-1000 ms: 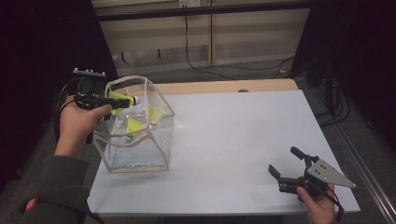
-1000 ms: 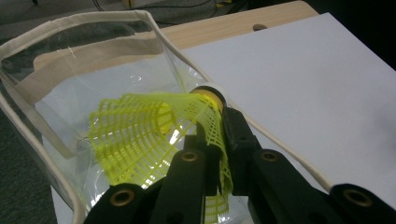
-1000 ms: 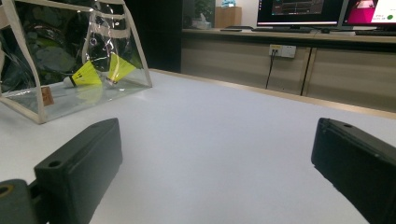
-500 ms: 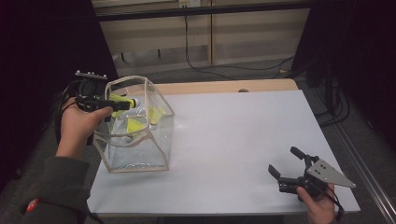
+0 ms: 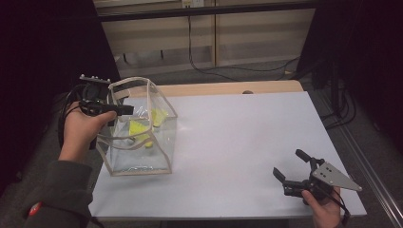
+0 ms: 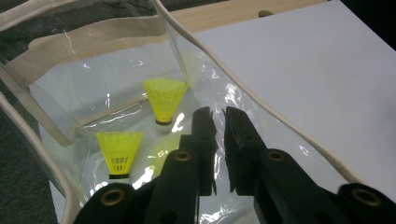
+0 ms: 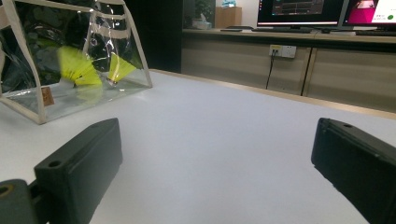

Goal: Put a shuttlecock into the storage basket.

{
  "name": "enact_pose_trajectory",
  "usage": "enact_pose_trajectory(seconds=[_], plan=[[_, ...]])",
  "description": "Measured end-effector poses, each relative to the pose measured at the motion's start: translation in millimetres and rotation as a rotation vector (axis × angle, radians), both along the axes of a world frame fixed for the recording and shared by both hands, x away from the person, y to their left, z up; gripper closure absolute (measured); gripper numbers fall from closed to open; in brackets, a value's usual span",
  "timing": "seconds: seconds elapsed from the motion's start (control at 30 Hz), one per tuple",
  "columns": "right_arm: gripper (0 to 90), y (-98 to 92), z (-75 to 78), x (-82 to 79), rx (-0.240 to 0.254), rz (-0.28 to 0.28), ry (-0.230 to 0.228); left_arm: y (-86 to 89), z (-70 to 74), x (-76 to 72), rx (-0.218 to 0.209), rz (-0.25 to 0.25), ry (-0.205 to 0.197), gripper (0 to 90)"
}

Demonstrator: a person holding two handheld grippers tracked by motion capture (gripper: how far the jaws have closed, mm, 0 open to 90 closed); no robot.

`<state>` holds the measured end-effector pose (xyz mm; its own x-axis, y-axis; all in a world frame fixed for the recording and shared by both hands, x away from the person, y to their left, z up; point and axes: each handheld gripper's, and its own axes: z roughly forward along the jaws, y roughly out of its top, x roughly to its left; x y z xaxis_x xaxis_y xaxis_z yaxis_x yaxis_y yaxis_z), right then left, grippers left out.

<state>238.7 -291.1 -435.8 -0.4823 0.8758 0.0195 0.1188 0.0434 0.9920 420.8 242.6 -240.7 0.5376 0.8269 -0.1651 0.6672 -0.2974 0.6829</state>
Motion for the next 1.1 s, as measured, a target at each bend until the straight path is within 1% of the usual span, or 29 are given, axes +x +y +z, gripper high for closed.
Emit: enact_pose_trajectory(seconds=[0.2,0.27,0.37,0.4,0.43,0.47,0.57,0.6,0.67,0.8,0.87,0.93,1.0,1.07,1.1], plan=[[1.8,-0.1,0.1,-0.1,0.001,-0.001,0.001,-1.9,1.3,-0.7,-0.014,-0.005,-0.005,80.5],[1.8,-0.2,0.3,-0.1,0.001,-0.001,0.000,-3.2,3.3,-1.4,-0.033,-0.008,-0.010,78.8],[1.8,-0.2,0.3,-0.1,0.001,-0.001,0.001,-7.2,6.4,-3.1,-0.051,-0.033,-0.005,75.3],[1.8,-0.1,0.2,-0.2,0.001,-0.001,0.001,-9.2,7.5,-4.0,-0.050,-0.046,-0.003,74.6],[1.8,0.0,0.3,-0.2,0.000,-0.001,0.001,-11.8,8.2,-4.9,-0.054,-0.048,-0.012,73.3],[1.8,0.1,0.3,-0.1,0.000,0.001,-0.002,-13.5,9.2,-5.7,-0.059,-0.057,-0.012,72.2],[1.8,0.0,0.7,-0.2,-0.001,0.000,-0.002,-19.7,11.5,-7.8,-0.083,-0.076,-0.012,68.2],[1.8,-0.1,0.7,-0.1,-0.002,-0.001,-0.004,-21.5,12.3,-8.3,-0.088,-0.090,-0.009,67.5],[1.8,-0.2,0.7,-0.1,-0.002,0.000,-0.004,-25.6,13.7,-9.6,-0.110,-0.098,-0.012,65.4],[1.8,0.0,0.8,-0.3,-0.001,0.000,-0.002,-33.5,14.6,-11.0,-0.108,-0.116,-0.010,57.7],[1.8,-0.2,0.9,-0.1,0.000,-0.003,-0.004,-36.7,14.8,-12.0,-0.126,-0.115,-0.013,55.3],[1.8,-0.3,0.9,-0.1,0.002,-0.003,-0.004,-39.5,15.3,-12.7,-0.125,-0.119,-0.010,52.3],[1.8,-0.3,1.0,-0.2,0.000,-0.001,-0.004,-42.0,15.5,-13.7,-0.136,-0.122,-0.009,50.9],[1.8,0.1,1.1,-0.4,0.004,-0.003,-0.001,-46.1,15.0,-14.9,-0.132,-0.135,-0.013,49.1],[1.8,0.1,1.0,-0.3,0.003,-0.002,-0.002,-47.9,14.9,-15.6,-0.123,-0.142,-0.010,46.7]])
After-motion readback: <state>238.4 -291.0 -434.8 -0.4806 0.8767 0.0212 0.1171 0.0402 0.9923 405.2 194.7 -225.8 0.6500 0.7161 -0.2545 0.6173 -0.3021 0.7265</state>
